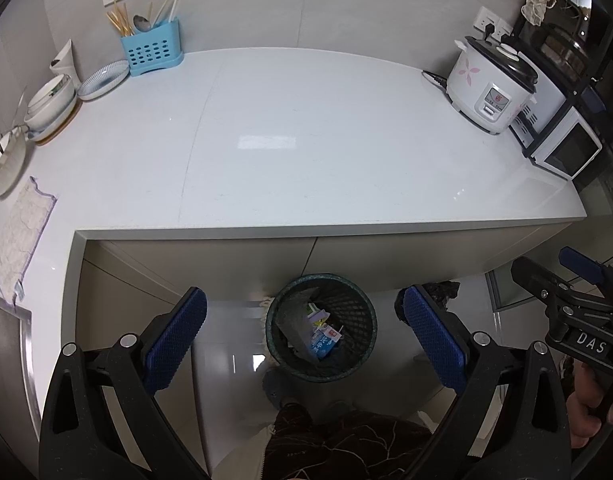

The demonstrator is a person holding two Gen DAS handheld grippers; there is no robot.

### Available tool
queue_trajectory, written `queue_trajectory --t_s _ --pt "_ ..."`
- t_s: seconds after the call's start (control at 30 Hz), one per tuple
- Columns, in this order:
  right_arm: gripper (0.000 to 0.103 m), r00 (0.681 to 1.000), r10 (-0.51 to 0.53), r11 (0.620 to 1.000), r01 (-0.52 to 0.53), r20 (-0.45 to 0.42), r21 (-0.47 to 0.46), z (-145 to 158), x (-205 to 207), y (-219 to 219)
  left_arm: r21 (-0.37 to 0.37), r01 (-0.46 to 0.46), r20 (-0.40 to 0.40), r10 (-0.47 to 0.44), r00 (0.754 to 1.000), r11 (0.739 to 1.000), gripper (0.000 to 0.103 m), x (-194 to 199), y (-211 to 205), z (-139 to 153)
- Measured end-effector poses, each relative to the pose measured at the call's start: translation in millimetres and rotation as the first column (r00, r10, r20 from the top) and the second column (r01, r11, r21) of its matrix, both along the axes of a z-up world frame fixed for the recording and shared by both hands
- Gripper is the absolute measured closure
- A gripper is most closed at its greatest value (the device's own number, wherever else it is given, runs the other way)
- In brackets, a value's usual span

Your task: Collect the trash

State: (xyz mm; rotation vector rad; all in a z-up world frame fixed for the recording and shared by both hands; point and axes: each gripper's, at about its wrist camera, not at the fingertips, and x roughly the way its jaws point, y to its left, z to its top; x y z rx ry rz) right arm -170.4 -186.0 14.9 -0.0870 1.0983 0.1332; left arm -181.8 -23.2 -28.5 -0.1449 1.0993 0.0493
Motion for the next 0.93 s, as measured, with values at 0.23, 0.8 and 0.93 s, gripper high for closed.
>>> queue_trajectory --t_s 0.23,0.8,0.93 --pt "0.009 1.0 0.009 1.0 -0.009 0.001 0.002 -1.7 -1.2 2.4 0.005 -0.015 0.002 0.015 1.0 1.0 0.006 2.8 1.6 0.6" --pt "0.009 1.0 0.009 1.0 -0.009 0.002 0.003 -1.8 0.4 1.3 -0.001 -0.027 -0.014 0.027 1.0 1.0 0.006 4.6 4.8 -3.2" --pt "0.009 1.0 0.01 1.0 -0.01 0.004 0.003 -1.5 1.7 0.5 -0.01 -0.022 -0.009 0.022 1.0 1.0 0.006 3.7 5.0 -1.5"
